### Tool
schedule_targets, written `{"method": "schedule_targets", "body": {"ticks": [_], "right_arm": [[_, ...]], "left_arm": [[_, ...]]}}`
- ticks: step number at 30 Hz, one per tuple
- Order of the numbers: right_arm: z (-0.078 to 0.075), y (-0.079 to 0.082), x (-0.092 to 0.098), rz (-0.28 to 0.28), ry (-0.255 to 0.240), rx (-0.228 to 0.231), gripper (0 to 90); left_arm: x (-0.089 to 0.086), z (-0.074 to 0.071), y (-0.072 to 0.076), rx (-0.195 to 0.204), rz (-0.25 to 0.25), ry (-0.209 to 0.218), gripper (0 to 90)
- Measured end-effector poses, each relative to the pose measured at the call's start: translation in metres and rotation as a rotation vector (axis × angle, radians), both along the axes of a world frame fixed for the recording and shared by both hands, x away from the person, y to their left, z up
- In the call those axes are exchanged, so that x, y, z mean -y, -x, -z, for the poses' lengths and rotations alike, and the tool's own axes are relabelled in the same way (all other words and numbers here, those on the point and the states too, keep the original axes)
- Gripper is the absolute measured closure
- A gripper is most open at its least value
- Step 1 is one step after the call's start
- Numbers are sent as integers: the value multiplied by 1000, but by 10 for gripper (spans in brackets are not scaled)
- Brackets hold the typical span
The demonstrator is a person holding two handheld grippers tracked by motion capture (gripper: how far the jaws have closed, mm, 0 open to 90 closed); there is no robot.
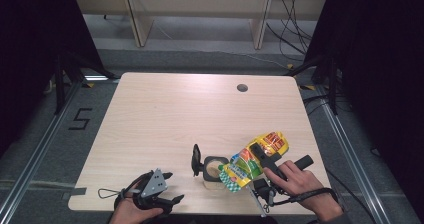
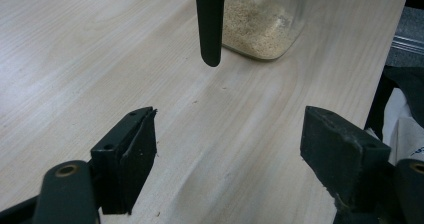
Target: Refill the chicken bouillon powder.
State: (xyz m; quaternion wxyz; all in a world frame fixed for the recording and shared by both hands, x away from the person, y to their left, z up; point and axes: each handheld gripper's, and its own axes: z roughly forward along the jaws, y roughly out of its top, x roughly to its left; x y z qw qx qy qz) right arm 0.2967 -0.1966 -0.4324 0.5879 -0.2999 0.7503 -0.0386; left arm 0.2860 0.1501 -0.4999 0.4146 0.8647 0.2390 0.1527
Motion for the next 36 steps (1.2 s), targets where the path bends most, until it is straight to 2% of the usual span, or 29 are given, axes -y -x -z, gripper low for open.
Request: {"method": "schedule_targets", "body": {"ticks": [5,7,9,10,11,13,19,30,32,33,36], "right_arm": [[0,0,1,8,-7,-6,394],[0,0,1,8,-9,-3,394],[1,0,0,7,-11,-6,394],[1,0,1,10,-10,-13,395],[1,0,0,11,-12,-14,396],[1,0,1,9,-23,-14,396],[1,0,1,10,-28,-21,396],[0,0,1,10,-6,-11,396],[0,0,1,9,-7,-10,396],[0,0,0,2,0,-6,396],[0,0,0,4,4,-10,396]], "left_arm": [[0,0,0,1,-2,-3,221],[-1,0,-1,10,0,-23,221],[-1,0,-1,10,1,-23,221],[0,1,0,5,-3,-5,221],[-1,0,-1,8,0,-18,221],[0,1,-1,4,-3,-7,221],[0,1,-1,2,-1,-13,221],[0,1,-1,4,-3,-8,221],[-1,1,-1,9,-1,-21,221],[0,1,-1,5,-3,-5,221],[0,1,-1,4,-2,-9,221]]}}
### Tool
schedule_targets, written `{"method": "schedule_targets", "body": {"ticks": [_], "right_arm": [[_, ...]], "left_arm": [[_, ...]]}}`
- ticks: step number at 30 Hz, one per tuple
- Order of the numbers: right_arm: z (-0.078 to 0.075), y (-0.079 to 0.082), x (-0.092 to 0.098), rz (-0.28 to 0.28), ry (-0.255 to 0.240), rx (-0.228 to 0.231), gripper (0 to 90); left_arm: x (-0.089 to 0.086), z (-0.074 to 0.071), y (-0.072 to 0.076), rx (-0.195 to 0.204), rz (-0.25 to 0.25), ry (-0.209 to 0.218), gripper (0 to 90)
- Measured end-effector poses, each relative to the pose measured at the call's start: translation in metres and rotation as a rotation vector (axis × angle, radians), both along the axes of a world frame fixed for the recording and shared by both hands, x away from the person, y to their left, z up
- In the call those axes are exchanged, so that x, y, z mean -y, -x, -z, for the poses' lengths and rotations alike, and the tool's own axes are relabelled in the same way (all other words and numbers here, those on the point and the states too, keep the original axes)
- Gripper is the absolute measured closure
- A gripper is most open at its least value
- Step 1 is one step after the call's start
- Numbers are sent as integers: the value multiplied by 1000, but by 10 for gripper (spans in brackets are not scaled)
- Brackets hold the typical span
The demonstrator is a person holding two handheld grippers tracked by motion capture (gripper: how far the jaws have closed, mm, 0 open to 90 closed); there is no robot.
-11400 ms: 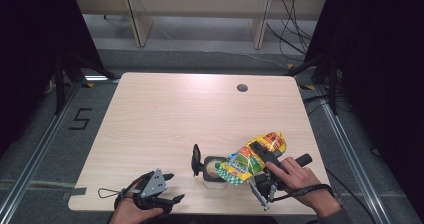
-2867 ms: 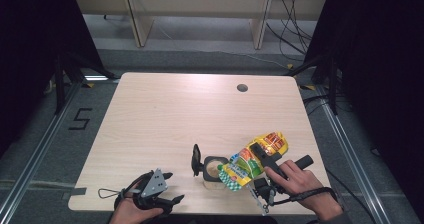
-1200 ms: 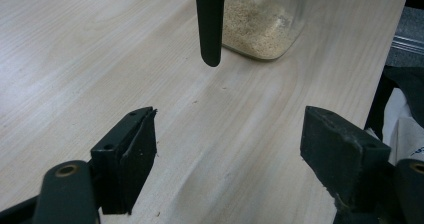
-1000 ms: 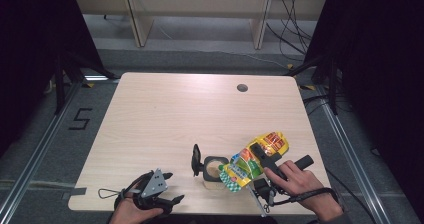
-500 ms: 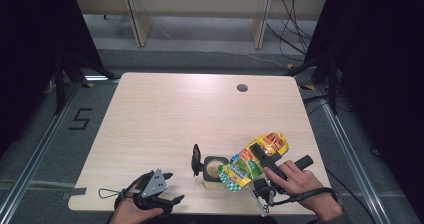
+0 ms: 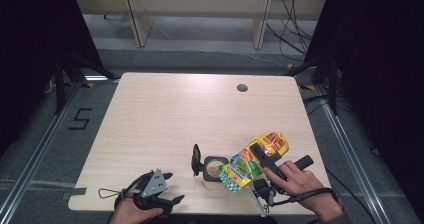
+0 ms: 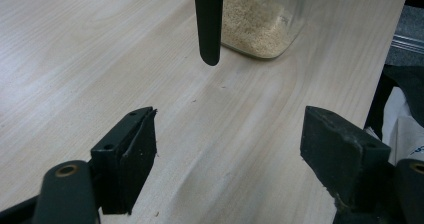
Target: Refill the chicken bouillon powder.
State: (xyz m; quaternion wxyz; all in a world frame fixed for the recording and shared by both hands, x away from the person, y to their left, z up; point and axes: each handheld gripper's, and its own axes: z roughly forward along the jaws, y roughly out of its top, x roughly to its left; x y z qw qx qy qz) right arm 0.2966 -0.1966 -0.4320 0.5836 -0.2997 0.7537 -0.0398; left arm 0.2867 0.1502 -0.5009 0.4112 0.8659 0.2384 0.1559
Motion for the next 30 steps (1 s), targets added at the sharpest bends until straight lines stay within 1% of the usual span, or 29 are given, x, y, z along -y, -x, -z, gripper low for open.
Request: {"method": "schedule_targets", "body": {"ticks": [1,2,5,13,14,15,16,18,19,20,24,25,28,30], "right_arm": [[1,0,0,2,-8,6,396],[0,0,0,-4,-2,12,396],[0,1,0,4,-4,8,396],[0,1,0,5,-8,11,396],[0,1,0,-4,-18,28,396],[0,0,0,-1,2,14,396],[0,0,0,-1,2,14,396],[0,0,0,-4,-1,18,397],[0,1,0,-5,-24,33,396],[0,0,0,-4,-1,18,397],[-1,1,0,7,-3,23,396],[-1,2,0,19,0,24,396],[-1,1,0,6,-6,21,397],[-1,1,0,5,-3,20,397]], "left_arm": [[0,0,0,-1,1,1,221],[0,0,0,1,0,0,221],[0,0,0,0,0,0,221],[0,0,0,-1,2,0,221],[0,0,0,-1,2,0,221],[0,0,0,0,0,0,221],[0,0,0,0,0,0,221],[0,0,0,0,0,0,221],[0,0,0,0,0,0,221],[0,0,0,1,0,-1,221],[0,0,0,-2,1,-5,221],[0,0,0,-2,1,-3,221],[0,0,0,1,0,-1,221],[0,0,0,3,0,-7,221]]}}
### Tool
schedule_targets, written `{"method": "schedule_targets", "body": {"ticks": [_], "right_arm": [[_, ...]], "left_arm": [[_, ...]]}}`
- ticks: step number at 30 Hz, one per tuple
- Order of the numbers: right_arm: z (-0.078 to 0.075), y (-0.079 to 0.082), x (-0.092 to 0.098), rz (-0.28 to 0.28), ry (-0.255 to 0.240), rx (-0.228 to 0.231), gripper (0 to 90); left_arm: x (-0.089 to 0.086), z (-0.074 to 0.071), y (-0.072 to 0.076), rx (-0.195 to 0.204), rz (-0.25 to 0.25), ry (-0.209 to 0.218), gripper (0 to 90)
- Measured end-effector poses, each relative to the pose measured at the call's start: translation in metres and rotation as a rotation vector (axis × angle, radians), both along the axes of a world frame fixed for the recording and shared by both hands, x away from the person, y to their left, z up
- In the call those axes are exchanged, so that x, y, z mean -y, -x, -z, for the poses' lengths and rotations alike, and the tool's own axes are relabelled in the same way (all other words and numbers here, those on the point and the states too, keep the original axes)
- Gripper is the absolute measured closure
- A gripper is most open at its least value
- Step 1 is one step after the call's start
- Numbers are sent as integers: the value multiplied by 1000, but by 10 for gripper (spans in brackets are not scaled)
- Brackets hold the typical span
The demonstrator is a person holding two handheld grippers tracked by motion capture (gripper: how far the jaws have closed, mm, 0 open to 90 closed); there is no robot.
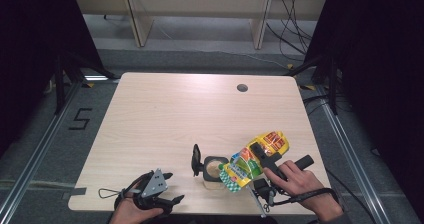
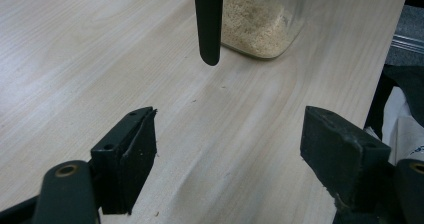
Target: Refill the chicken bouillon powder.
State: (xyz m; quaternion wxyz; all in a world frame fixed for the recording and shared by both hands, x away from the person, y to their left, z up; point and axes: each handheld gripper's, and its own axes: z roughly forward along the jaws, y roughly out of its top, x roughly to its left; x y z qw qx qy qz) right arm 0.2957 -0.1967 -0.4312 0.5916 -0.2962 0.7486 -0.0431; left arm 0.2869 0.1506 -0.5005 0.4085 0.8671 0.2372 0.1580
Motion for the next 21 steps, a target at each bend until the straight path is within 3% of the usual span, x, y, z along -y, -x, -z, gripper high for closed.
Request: {"method": "schedule_targets", "body": {"ticks": [21], "right_arm": [[1,-1,1,-1,-2,-1,397]], "left_arm": [[1,0,0,-20,9,10,221]]}}
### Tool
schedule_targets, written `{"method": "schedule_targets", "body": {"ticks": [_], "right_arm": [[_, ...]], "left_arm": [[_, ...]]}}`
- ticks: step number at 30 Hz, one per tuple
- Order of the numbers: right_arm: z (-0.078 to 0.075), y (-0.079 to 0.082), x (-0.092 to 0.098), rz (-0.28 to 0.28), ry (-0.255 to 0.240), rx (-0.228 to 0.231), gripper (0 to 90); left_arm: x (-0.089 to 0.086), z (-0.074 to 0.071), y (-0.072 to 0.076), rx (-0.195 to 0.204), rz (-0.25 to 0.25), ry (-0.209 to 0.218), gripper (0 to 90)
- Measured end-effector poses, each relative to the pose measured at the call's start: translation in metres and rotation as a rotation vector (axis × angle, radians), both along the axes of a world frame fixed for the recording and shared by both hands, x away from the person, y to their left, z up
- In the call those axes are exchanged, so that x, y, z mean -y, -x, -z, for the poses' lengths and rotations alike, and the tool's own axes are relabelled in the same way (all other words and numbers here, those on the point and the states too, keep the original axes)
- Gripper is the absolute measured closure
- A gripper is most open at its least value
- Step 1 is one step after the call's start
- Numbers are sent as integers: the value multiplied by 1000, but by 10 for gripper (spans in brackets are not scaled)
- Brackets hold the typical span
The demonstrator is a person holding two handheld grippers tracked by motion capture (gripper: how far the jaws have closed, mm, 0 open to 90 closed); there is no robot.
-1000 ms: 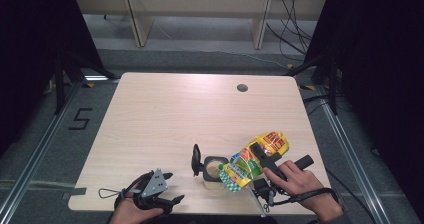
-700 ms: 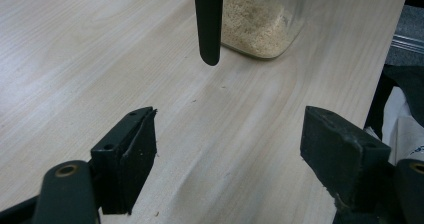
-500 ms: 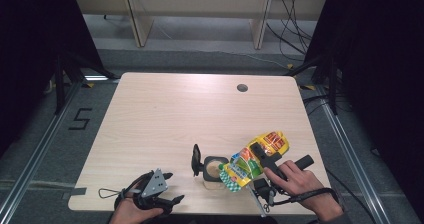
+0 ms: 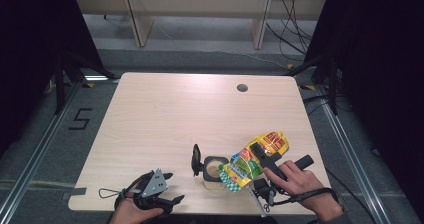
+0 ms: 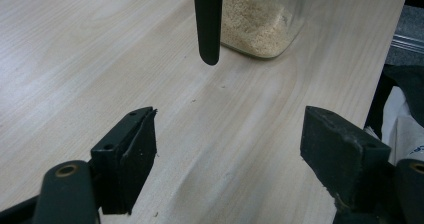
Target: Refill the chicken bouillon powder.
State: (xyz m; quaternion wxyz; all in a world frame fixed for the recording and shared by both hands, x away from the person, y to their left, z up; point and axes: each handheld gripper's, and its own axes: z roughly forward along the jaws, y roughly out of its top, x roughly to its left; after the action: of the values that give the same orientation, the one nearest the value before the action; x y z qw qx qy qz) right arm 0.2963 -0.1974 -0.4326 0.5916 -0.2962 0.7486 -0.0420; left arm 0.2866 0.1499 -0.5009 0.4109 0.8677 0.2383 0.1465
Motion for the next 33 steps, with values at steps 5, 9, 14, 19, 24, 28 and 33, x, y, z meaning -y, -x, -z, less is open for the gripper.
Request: {"method": "schedule_targets", "body": {"ticks": [5,9,14,19,24,28,33], "right_arm": [[0,0,0,0,6,6,397],[0,0,0,0,5,4,396],[0,0,-1,2,14,-2,397],[0,0,0,1,4,1,402],[1,0,0,0,2,-5,403],[1,0,0,4,6,-8,403],[1,0,0,2,3,0,403]], "left_arm": [[0,0,0,0,0,-1,221],[0,0,0,3,-1,-2,221],[0,0,0,14,-9,-1,221],[0,1,0,14,-17,15,221],[0,0,0,18,-8,-3,221],[0,1,0,15,-15,17,221],[0,0,0,13,-11,2,221]]}}
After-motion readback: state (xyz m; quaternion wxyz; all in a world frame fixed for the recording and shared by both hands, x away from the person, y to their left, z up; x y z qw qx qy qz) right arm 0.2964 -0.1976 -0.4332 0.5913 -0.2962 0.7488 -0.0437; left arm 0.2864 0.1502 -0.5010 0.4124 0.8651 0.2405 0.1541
